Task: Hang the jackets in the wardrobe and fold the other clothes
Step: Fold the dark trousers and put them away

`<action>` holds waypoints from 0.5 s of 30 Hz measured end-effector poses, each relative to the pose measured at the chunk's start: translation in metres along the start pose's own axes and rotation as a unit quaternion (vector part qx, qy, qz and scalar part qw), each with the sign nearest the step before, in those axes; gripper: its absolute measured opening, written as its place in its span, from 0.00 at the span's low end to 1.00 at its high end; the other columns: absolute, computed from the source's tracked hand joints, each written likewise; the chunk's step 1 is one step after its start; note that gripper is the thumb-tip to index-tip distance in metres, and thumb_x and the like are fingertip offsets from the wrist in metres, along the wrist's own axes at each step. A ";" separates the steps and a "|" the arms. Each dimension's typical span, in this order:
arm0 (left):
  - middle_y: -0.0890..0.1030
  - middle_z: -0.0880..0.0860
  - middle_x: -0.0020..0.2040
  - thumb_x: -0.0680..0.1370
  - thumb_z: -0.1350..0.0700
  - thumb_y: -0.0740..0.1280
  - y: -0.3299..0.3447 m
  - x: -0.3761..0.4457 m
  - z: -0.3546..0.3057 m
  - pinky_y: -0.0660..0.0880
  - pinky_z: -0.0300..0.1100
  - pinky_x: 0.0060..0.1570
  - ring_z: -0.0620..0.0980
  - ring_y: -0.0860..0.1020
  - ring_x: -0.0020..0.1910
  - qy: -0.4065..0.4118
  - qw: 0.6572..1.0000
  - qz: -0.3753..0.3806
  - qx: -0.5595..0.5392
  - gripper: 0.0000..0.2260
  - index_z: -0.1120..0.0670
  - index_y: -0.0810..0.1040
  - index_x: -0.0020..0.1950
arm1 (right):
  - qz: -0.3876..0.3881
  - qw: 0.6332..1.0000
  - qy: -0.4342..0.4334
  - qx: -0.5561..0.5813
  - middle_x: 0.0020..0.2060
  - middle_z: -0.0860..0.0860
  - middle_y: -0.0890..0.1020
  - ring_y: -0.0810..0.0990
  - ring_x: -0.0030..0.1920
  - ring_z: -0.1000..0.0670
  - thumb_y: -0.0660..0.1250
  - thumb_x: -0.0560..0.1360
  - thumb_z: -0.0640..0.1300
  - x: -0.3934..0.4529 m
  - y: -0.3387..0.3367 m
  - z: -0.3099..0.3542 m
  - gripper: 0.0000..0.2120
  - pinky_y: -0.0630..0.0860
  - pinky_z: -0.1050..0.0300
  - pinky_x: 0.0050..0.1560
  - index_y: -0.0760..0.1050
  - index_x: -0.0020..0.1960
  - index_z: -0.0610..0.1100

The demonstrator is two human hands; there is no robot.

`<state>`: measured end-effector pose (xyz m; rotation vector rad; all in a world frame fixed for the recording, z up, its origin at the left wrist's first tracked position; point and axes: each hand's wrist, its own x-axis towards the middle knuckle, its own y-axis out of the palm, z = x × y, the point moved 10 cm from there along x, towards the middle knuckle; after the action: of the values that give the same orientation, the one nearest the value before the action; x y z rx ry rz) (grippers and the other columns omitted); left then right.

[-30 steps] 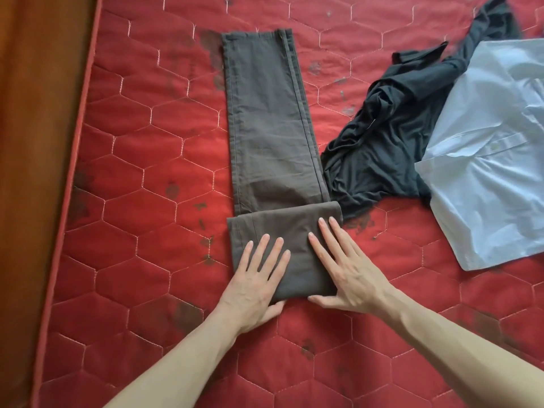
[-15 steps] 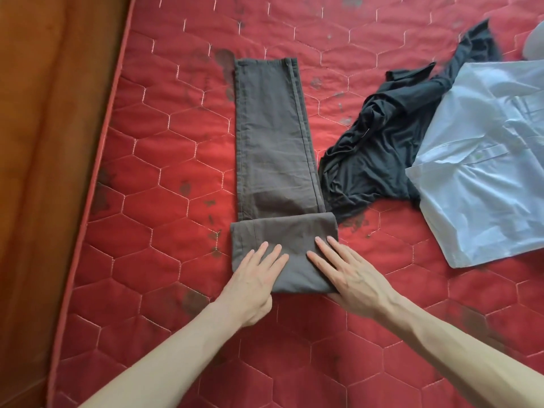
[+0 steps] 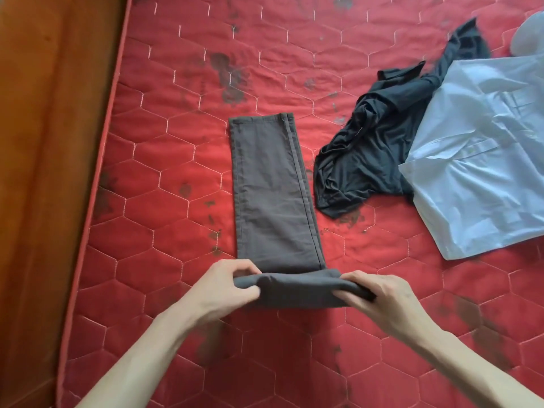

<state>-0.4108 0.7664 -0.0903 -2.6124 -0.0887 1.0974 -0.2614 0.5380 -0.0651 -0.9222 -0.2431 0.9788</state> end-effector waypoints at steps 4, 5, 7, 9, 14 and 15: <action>0.88 0.55 0.45 0.68 0.45 0.76 -0.009 0.009 0.038 0.80 0.38 0.45 0.46 0.85 0.45 -0.029 0.979 -0.060 -0.195 0.17 0.54 0.88 0.51 | -0.059 0.985 0.083 0.139 0.47 0.65 0.86 0.84 0.47 0.65 0.70 0.77 0.62 0.015 0.000 -0.017 0.10 0.74 0.69 0.45 0.81 0.54 0.59; 0.89 0.55 0.49 0.67 0.44 0.77 -0.008 0.012 0.049 0.81 0.42 0.51 0.49 0.86 0.50 -0.044 0.962 -0.084 -0.257 0.20 0.54 0.88 0.53 | -0.076 0.969 0.119 0.202 0.49 0.63 0.86 0.84 0.50 0.64 0.70 0.78 0.62 0.020 0.005 -0.024 0.11 0.75 0.69 0.48 0.82 0.55 0.58; 0.88 0.56 0.53 0.65 0.41 0.80 -0.002 0.018 0.071 0.81 0.47 0.57 0.53 0.86 0.56 -0.085 0.922 -0.134 -0.354 0.25 0.56 0.88 0.55 | -0.067 0.934 0.176 0.302 0.52 0.59 0.86 0.83 0.54 0.62 0.67 0.80 0.62 0.028 0.031 -0.031 0.12 0.75 0.67 0.52 0.81 0.57 0.56; 0.88 0.55 0.56 0.65 0.38 0.80 0.008 0.026 0.085 0.80 0.47 0.59 0.53 0.86 0.58 -0.117 0.879 -0.170 -0.431 0.32 0.57 0.85 0.60 | -0.045 0.924 0.206 0.319 0.55 0.60 0.85 0.82 0.58 0.61 0.64 0.83 0.62 0.034 0.062 -0.032 0.13 0.76 0.62 0.57 0.79 0.60 0.56; 0.82 0.37 0.62 0.74 0.29 0.62 -0.001 0.033 0.081 0.66 0.39 0.71 0.37 0.76 0.68 -0.094 0.907 -0.262 -0.315 0.30 0.47 0.79 0.67 | -0.085 0.945 0.233 0.213 0.47 0.48 0.86 0.83 0.50 0.40 0.56 0.83 0.64 0.049 0.092 -0.043 0.19 0.77 0.43 0.53 0.68 0.62 0.50; 0.80 0.40 0.66 0.77 0.33 0.61 -0.002 0.034 0.079 0.66 0.40 0.73 0.40 0.75 0.70 -0.082 0.918 -0.273 -0.277 0.29 0.48 0.76 0.72 | -0.087 0.949 0.235 0.192 0.45 0.43 0.85 0.83 0.49 0.35 0.56 0.84 0.62 0.052 0.094 -0.046 0.18 0.77 0.40 0.50 0.67 0.62 0.48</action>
<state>-0.4423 0.7944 -0.1648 -2.6499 -1.2500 1.1868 -0.2635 0.5749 -0.1762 -0.7332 0.2607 0.5891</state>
